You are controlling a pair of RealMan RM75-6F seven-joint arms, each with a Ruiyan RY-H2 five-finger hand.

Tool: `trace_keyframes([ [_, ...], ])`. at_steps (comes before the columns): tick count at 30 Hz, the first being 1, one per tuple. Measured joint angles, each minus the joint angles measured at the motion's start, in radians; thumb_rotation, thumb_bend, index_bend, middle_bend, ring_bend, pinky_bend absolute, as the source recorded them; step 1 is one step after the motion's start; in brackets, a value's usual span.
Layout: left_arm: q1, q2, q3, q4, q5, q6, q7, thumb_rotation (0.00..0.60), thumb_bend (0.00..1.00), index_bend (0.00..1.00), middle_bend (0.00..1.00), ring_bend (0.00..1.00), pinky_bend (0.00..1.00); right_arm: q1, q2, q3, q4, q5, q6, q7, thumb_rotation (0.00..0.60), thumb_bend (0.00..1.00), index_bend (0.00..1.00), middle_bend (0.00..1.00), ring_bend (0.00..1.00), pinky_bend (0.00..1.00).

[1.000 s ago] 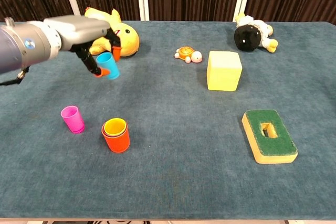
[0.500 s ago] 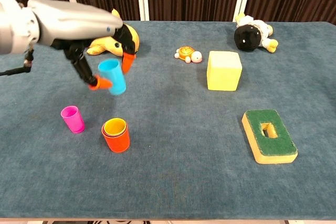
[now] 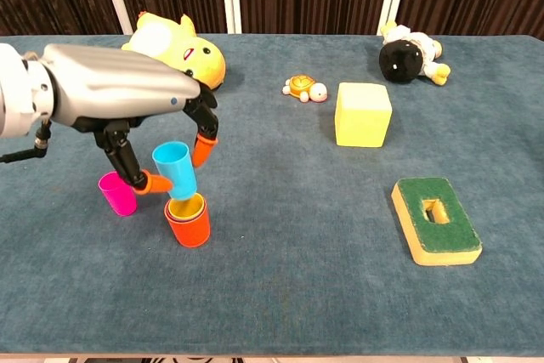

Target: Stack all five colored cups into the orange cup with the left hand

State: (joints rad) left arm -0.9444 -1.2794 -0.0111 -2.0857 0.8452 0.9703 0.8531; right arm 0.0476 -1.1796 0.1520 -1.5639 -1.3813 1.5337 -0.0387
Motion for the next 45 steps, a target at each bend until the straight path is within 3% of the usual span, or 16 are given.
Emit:
trace_keyframes([
  [24,-0.022,-0.078,0.027,0.084,0.009,-0.001,-0.008,0.600,0.31,0.47,0.33,0.08,0.08,-0.004,0.001,0.006,0.002,0.007,0.004,0.012,0.600,0.37,0.06,0.05,0.07,0.00],
  [34,-0.038,-0.074,0.047,0.079,-0.002,-0.006,0.022,0.600,0.23,0.26,0.21,0.05,0.05,-0.006,0.004,0.008,0.000,0.007,0.007,0.018,0.600,0.37,0.06,0.05,0.07,0.00],
  [40,-0.061,-0.064,0.063,0.067,-0.041,-0.002,0.067,0.600,0.22,0.24,0.20,0.04,0.05,-0.007,0.005,0.009,-0.001,0.009,0.009,0.018,0.600,0.37,0.06,0.05,0.07,0.00],
  [45,-0.058,-0.047,0.043,0.042,-0.036,0.037,0.048,0.600,0.22,0.25,0.21,0.04,0.06,-0.007,0.004,0.009,-0.001,0.008,0.009,0.016,0.600,0.37,0.06,0.05,0.07,0.00],
])
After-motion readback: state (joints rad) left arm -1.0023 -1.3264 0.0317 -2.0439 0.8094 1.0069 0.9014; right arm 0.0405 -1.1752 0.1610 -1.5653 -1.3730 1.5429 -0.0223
